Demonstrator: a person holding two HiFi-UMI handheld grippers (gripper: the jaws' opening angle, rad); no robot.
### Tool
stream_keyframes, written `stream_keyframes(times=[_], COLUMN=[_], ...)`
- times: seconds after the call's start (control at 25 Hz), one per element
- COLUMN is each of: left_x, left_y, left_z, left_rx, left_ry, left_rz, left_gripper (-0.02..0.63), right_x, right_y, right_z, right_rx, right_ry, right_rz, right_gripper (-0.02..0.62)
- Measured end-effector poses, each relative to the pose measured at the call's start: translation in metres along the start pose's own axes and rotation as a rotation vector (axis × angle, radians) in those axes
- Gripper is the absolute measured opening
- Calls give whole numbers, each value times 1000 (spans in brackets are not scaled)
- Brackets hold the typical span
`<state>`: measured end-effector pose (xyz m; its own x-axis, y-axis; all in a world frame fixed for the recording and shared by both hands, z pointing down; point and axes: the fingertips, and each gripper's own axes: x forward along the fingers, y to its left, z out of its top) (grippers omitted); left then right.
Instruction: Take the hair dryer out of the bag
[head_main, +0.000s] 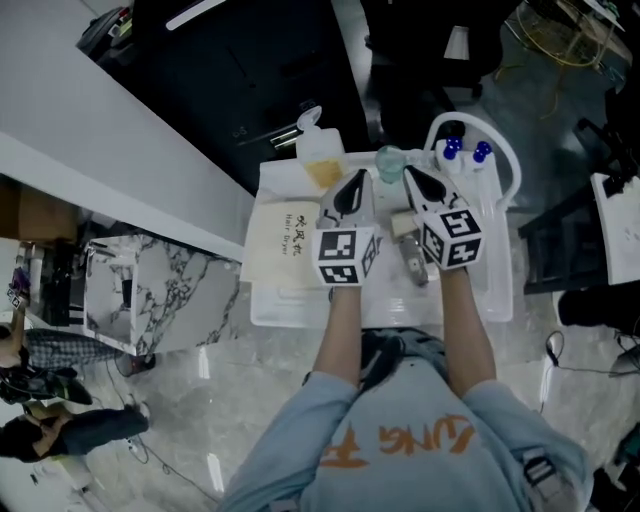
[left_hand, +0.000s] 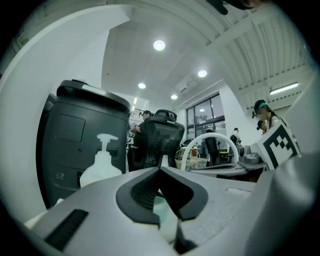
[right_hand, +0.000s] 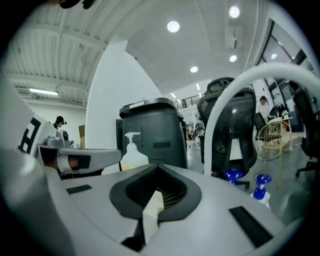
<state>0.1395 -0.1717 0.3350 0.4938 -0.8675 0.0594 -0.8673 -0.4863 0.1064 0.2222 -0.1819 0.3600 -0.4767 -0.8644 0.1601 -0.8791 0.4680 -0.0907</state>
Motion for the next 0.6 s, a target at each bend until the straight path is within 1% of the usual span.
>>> stream_keyframes(times=[0.12,0.24,0.36,0.6], left_x=[-1,-3,-7,-10], left_y=[-5,-5,1,7], left_z=[17,20,22,22], left_rx=[47,91,90,81], left_ry=[-32,-32,-34,-32], left_rz=[-4,20,35,43], left_gripper=[3,3,3,3], right_x=[-5,-10,-11,-8], right_y=[-4,-6,-2,6], right_z=[21,30,35,46], right_rx=[-56,-99,-128,-140], right_ry=[-46,-69,-67,-78], right_rz=[-33,-70,-82,-51], right_gripper=[-2,0,0,0])
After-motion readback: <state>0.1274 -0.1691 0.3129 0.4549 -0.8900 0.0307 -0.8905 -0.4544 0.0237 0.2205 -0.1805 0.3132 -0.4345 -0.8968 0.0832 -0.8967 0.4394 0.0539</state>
